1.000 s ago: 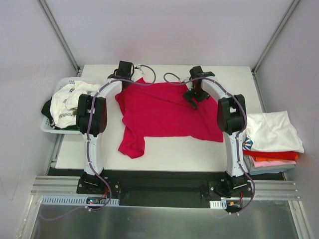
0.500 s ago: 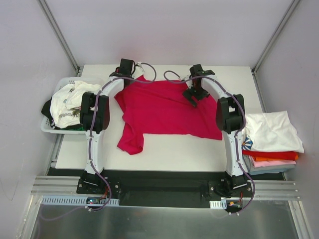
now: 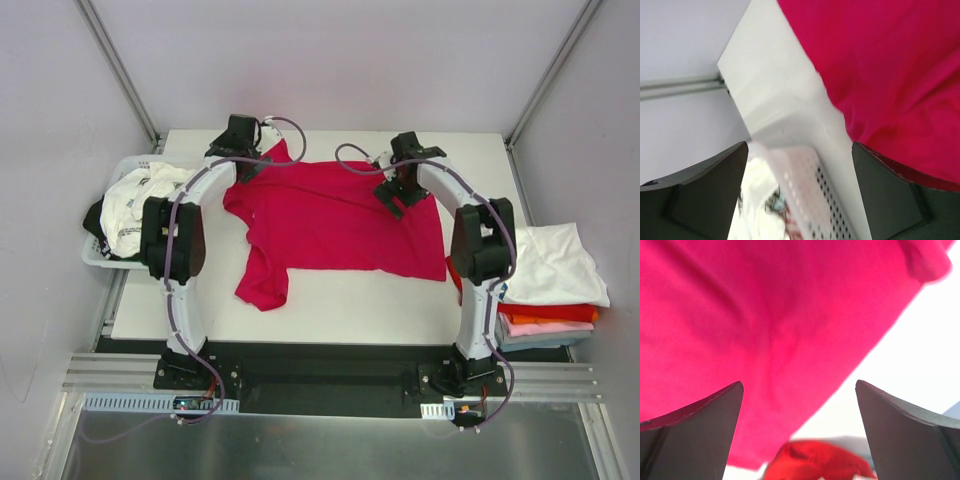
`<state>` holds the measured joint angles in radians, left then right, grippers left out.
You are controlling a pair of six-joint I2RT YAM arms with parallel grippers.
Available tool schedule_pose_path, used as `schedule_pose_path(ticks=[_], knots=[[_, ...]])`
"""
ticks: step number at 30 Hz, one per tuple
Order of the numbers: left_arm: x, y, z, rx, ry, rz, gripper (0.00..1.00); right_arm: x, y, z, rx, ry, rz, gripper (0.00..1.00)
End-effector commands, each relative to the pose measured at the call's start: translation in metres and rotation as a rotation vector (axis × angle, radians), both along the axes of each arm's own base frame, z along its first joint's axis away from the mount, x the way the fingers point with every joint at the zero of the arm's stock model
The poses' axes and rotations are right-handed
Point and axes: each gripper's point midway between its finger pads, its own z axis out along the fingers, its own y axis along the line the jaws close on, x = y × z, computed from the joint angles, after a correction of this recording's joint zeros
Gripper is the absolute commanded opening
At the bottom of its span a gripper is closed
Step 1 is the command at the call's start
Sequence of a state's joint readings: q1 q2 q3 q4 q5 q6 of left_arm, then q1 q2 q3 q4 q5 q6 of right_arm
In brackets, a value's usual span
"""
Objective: Fold and stack the t-shirts
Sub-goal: Flatten out the tshirt
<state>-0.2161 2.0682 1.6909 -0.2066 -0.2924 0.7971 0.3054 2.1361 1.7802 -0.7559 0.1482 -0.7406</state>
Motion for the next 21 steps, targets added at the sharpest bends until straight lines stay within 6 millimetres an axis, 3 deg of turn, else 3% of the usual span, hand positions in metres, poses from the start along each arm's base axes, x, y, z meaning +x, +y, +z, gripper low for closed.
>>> schedule_pose_path(ticks=[1,2,3,5,6,8,9,14,17,21], knots=[[-0.042,-0.018,0.063,-0.098,-0.102,-0.040,0.87,-0.019,0.004,0.054,0.051,-0.113,0.006,1.00],[-0.051,-0.021,0.077,-0.110,-0.127,-0.050,0.88,-0.024,0.006,0.056,0.059,-0.109,0.018,1.00],[-0.062,-0.029,0.069,-0.111,-0.106,-0.070,0.88,-0.029,0.007,0.056,0.057,-0.104,0.025,1.00],[-0.077,-0.036,0.082,-0.126,-0.130,-0.091,0.89,-0.043,0.012,0.055,0.055,-0.084,0.052,1.00],[-0.088,-0.043,0.073,-0.122,-0.105,-0.111,0.90,-0.048,0.012,0.053,0.050,-0.069,0.062,1.00],[-0.102,-0.051,0.077,-0.123,-0.112,-0.141,0.90,-0.065,0.017,0.042,0.030,-0.018,0.088,1.00],[-0.112,-0.053,0.062,-0.115,-0.076,-0.149,0.91,-0.070,0.018,0.039,0.025,-0.003,0.098,1.00],[-0.148,-0.070,0.036,-0.117,-0.015,-0.194,0.91,-0.090,0.021,0.018,-0.003,0.053,0.132,1.00],[-0.172,-0.061,0.009,-0.102,0.050,-0.192,0.91,-0.096,0.009,0.016,-0.042,0.039,0.134,1.00],[-0.201,-0.052,-0.010,-0.098,0.101,-0.186,0.91,-0.101,-0.001,0.018,-0.038,0.034,0.126,1.00]])
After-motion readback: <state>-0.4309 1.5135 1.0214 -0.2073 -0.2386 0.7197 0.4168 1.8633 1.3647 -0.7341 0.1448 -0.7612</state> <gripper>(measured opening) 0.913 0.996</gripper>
